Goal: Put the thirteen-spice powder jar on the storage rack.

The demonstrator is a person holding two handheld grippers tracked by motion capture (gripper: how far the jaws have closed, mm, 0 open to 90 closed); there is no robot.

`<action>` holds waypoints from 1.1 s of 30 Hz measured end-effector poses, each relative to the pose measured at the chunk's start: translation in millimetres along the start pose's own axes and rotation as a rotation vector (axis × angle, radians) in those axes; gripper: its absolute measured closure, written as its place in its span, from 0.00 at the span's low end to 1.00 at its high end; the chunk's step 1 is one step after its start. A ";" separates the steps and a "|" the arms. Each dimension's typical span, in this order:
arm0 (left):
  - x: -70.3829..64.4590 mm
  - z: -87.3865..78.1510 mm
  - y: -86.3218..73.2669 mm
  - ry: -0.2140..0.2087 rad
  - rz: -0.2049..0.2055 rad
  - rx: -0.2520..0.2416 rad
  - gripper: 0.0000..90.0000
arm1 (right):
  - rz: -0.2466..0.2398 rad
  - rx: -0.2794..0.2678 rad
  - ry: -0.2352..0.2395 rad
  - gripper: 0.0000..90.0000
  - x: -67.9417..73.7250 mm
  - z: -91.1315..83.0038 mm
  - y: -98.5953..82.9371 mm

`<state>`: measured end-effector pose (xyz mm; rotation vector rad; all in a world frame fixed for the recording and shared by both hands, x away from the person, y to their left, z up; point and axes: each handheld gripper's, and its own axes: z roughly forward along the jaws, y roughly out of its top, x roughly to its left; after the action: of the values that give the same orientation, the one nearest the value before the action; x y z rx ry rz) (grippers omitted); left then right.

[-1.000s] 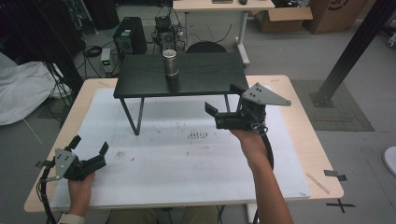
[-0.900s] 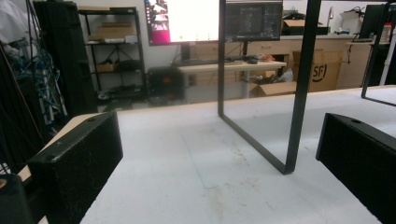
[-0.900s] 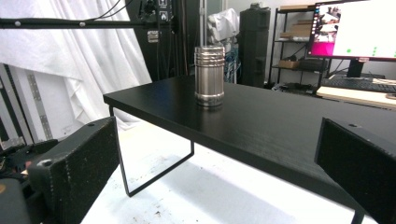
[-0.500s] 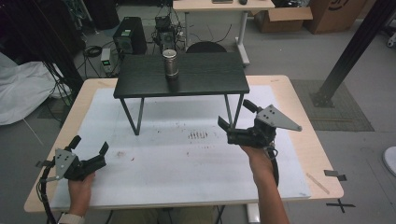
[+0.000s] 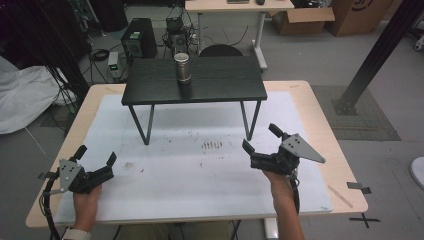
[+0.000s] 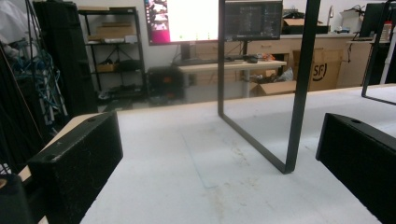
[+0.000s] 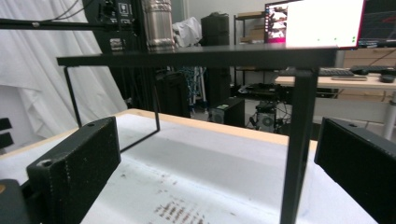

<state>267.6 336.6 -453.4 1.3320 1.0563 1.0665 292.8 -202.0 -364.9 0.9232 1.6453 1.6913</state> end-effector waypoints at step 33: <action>-0.8 0.2 0.1 -0.001 0.007 0.001 0.01 | -0.036 -0.043 -0.127 0.00 2.1 -10.5 -87.9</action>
<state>267.7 335.8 -453.4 1.3376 1.0522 1.0710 278.7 -201.7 -452.3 0.9548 1.5273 1.6042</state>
